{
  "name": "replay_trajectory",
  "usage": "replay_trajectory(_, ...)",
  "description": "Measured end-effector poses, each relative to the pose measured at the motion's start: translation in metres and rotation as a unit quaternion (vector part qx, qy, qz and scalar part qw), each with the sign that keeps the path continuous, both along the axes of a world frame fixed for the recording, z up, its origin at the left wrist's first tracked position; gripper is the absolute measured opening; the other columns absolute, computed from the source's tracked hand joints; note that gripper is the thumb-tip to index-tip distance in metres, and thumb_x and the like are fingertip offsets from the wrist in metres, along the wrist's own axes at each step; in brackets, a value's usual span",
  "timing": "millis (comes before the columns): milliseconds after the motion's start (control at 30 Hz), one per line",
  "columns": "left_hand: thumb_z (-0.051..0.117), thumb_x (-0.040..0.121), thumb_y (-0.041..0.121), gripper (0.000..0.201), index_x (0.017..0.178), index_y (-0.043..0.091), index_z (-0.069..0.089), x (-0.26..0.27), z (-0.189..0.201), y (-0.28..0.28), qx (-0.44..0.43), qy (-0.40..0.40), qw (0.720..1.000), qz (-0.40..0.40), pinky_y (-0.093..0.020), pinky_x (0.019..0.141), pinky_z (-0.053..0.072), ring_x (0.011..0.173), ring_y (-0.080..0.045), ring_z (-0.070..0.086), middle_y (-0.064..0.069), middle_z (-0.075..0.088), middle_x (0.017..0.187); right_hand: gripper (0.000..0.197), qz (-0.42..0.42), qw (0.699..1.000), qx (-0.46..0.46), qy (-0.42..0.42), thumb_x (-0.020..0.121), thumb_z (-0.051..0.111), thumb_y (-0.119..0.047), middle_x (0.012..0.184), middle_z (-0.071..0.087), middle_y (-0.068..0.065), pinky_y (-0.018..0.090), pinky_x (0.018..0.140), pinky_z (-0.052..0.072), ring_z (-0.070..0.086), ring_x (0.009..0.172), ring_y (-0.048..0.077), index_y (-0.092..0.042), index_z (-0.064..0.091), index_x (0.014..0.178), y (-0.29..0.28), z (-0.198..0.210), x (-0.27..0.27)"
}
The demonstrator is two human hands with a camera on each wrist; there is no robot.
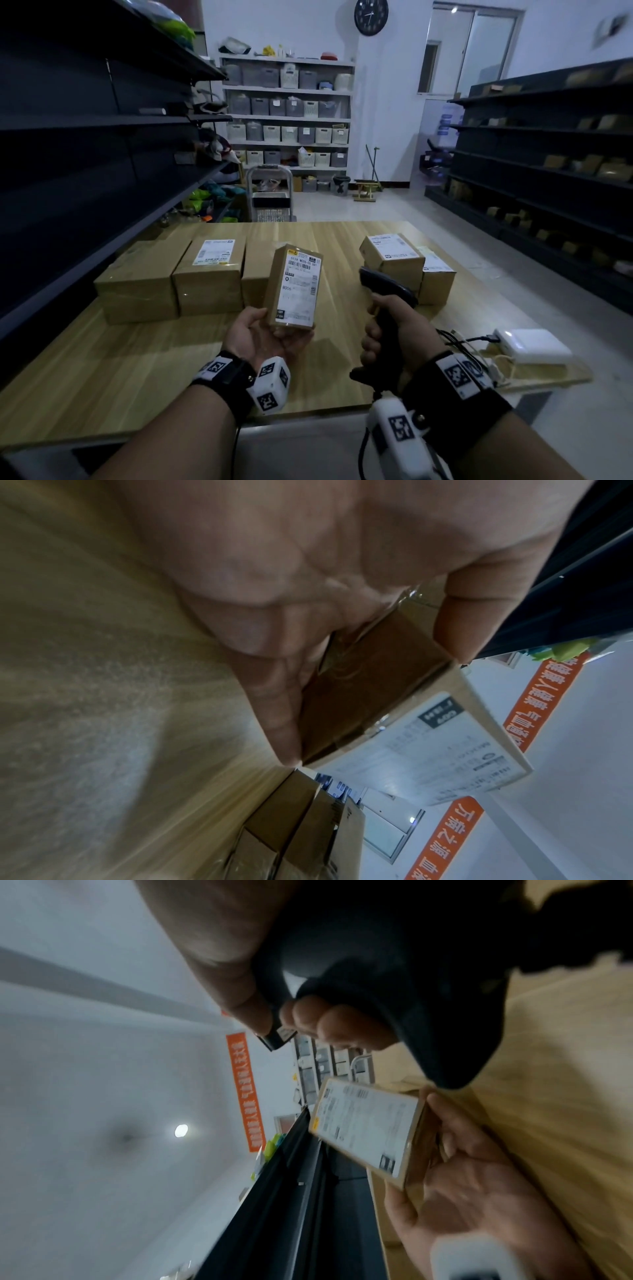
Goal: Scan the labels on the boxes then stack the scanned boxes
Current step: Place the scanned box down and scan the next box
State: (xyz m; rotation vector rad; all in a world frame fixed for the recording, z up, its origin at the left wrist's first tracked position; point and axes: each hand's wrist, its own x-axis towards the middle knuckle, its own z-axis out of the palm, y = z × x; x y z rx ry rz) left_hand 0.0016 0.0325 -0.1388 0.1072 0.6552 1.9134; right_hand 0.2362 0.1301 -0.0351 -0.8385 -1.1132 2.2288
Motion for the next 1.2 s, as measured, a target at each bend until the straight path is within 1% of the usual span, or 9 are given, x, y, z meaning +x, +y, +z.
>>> replay_trajectory(133, 0.058, 0.089, 0.031, 0.072, 0.148, -0.011, 0.061, 0.004, 0.002, 0.001, -0.005, 0.012, 1.0, 0.005, -0.07, 0.126, 0.038, 0.092, -0.041, 0.065, -0.02, 0.06, 0.082, 0.034, -0.031, 0.995, -0.087, 0.039, 0.095, 0.063, -0.038, 0.058, 0.037, 0.001, 0.025, 0.044, 0.038, 0.038, 0.043, 0.017, -0.016, 0.049, 0.074, 0.051, -0.028, 0.006)
replay_trajectory(300, 0.062, 0.088, 0.031, 0.07, 0.147, -0.007, 0.064, 0.007, 0.007, 0.0, -0.032, 0.028, 0.999, -0.001, -0.067, 0.126, 0.038, 0.14, -0.051, 0.059, -0.031, 0.068, 0.135, 0.033, -0.062, 0.992, -0.094, 0.063, 0.085, 0.07, -0.04, 0.063, 0.04, 0.002, 0.031, 0.054, 0.04, 0.04, 0.051, 0.02, -0.016, 0.048, 0.076, 0.104, -0.057, 0.019)
replay_trajectory(367, 0.061, 0.09, 0.032, 0.067, 0.145, -0.006, 0.064, 0.009, 0.01, 0.0, -0.041, 0.047, 0.998, -0.001, -0.065, 0.129, 0.034, 0.14, -0.052, 0.058, -0.034, 0.067, 0.145, 0.033, -0.048, 0.993, -0.091, 0.063, 0.085, 0.071, -0.04, 0.066, 0.042, 0.005, 0.034, 0.059, 0.041, 0.043, 0.054, 0.023, -0.014, 0.051, 0.076, 0.112, -0.063, 0.019)
replay_trajectory(567, 0.062, 0.09, 0.046, 0.069, 0.136, -0.003, 0.075, 0.009, 0.01, 0.0, -0.074, 0.08, 0.994, -0.002, -0.063, 0.128, 0.038, 0.142, -0.05, 0.056, -0.037, 0.065, 0.146, 0.03, -0.04, 0.977, -0.145, 0.149, 0.088, 0.068, -0.04, 0.069, 0.047, 0.003, 0.04, 0.072, 0.047, 0.052, 0.06, 0.022, -0.014, 0.054, 0.079, 0.124, -0.081, 0.02)
replay_trajectory(667, 0.061, 0.092, 0.048, 0.067, 0.135, -0.001, 0.076, 0.013, 0.008, 0.002, -0.079, 0.1, 0.992, -0.007, -0.057, 0.101, 0.062, 0.117, -0.048, 0.073, -0.036, 0.068, 0.143, 0.033, -0.071, 0.97, -0.17, 0.158, 0.077, 0.079, -0.042, 0.076, 0.057, 0.005, 0.044, 0.075, 0.053, 0.061, 0.07, 0.026, -0.015, 0.06, 0.08, 0.131, -0.087, 0.022)
replay_trajectory(733, 0.06, 0.093, 0.044, 0.067, 0.14, -0.003, 0.071, 0.017, 0.01, 0.006, -0.073, 0.103, 0.992, -0.016, -0.054, 0.086, 0.068, 0.106, -0.047, 0.077, -0.037, 0.069, 0.139, 0.041, -0.074, 0.97, -0.188, 0.137, 0.075, 0.082, -0.045, 0.087, 0.068, 0.01, 0.049, 0.082, 0.058, 0.069, 0.082, 0.031, -0.012, 0.065, 0.094, 0.133, -0.087, 0.022)
replay_trajectory(867, 0.062, 0.094, 0.042, 0.067, 0.143, -0.003, 0.066, 0.034, 0.019, 0.026, -0.114, 0.136, 0.982, -0.063, -0.055, 0.089, 0.066, 0.115, -0.052, 0.071, -0.038, 0.07, 0.136, 0.056, -0.03, 0.96, -0.209, 0.186, 0.09, 0.072, -0.041, 0.126, 0.074, 0.023, 0.059, 0.099, 0.052, 0.072, 0.119, 0.043, -0.016, 0.049, 0.134, 0.132, -0.084, 0.02)
replay_trajectory(1033, 0.053, 0.11, 0.041, 0.047, 0.138, 0.006, 0.07, 0.062, 0.027, 0.063, -0.195, 0.21, 0.952, -0.105, -0.056, 0.101, 0.059, 0.109, -0.047, 0.076, -0.032, 0.078, 0.12, 0.143, 0.062, 0.959, -0.192, 0.199, 0.053, 0.104, -0.032, 0.151, 0.057, 0.029, 0.06, 0.097, 0.059, 0.059, 0.137, 0.047, -0.005, 0.02, 0.167, 0.135, -0.094, 0.02)
replay_trajectory(1200, 0.065, 0.106, 0.035, 0.036, 0.127, 0.006, 0.075, 0.062, 0.03, 0.086, -0.251, 0.26, 0.932, -0.043, -0.044, 0.066, 0.066, 0.084, -0.037, 0.075, -0.023, 0.075, 0.102, 0.138, 0.065, 0.963, -0.192, 0.179, 0.032, 0.109, -0.03, 0.142, 0.063, 0.032, 0.057, 0.08, 0.065, 0.068, 0.121, 0.05, 0.011, 0.048, 0.149, 0.133, -0.091, 0.022)
